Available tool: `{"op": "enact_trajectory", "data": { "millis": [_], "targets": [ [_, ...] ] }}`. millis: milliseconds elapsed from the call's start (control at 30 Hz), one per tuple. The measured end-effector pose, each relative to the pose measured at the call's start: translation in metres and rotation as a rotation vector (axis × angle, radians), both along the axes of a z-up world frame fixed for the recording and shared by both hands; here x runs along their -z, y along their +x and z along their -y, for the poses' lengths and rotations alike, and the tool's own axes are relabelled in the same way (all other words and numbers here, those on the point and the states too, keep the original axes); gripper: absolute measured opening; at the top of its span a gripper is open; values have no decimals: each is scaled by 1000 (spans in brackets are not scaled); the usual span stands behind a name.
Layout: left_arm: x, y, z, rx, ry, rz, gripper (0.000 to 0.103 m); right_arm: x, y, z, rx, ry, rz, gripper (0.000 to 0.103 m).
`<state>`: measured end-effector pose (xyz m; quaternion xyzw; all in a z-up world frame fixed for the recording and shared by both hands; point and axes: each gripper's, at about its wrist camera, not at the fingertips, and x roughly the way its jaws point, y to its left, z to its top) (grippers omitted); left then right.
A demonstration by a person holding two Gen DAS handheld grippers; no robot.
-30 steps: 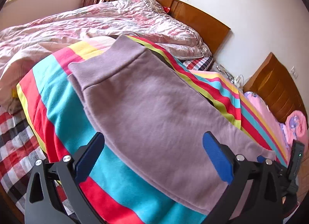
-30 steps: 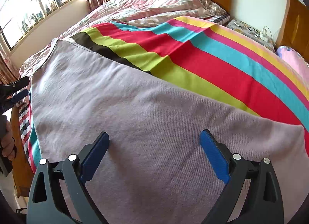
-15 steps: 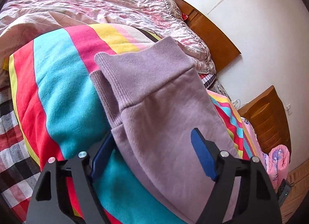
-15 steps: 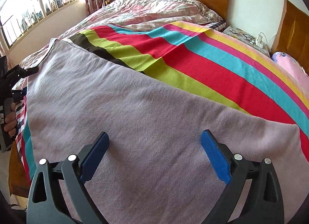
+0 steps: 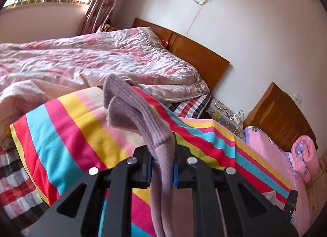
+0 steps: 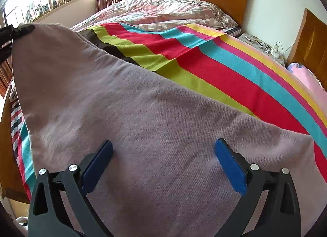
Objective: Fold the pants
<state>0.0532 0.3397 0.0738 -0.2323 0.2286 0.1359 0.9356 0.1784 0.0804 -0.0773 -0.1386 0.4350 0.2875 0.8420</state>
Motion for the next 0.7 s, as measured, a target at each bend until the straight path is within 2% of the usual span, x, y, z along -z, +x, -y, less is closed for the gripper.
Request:
{"op": "enact_trajectory", "data": {
  "millis": [67, 133, 233, 300, 367, 467, 533, 567, 600, 633, 700],
  "targets": [
    [-35, 5, 51, 99, 88, 45, 15, -9, -6, 21, 22, 61, -16, 96],
    [-58, 7, 112, 222, 177, 80, 15, -24, -9, 58, 102, 144, 6, 96],
    [-63, 12, 214, 445, 307, 91, 16, -46, -11, 138, 302, 242, 51, 96],
    [-43, 13, 281, 605, 381, 58, 17, -60, -15, 199, 456, 293, 76, 96],
    [-9, 14, 339, 744, 436, -9, 18, -70, -27, 255, 593, 329, 105, 97],
    [60, 19, 405, 945, 484, -201, 22, -80, -51, 315, 721, 348, 142, 97],
    [103, 17, 429, 1007, 600, -294, 33, -80, -64, 334, 751, 340, 147, 97],
    [111, 11, 436, 1025, 658, -293, 49, -78, -70, 336, 751, 335, 142, 97],
    [112, 5, 439, 1038, 699, -268, 61, -76, -75, 335, 740, 333, 133, 97],
    [108, 1, 439, 1040, 721, -245, 68, -72, -79, 331, 717, 332, 120, 97],
    [91, -6, 427, 1024, 723, -173, 85, -64, -84, 314, 654, 329, 95, 97]
  ]
}}
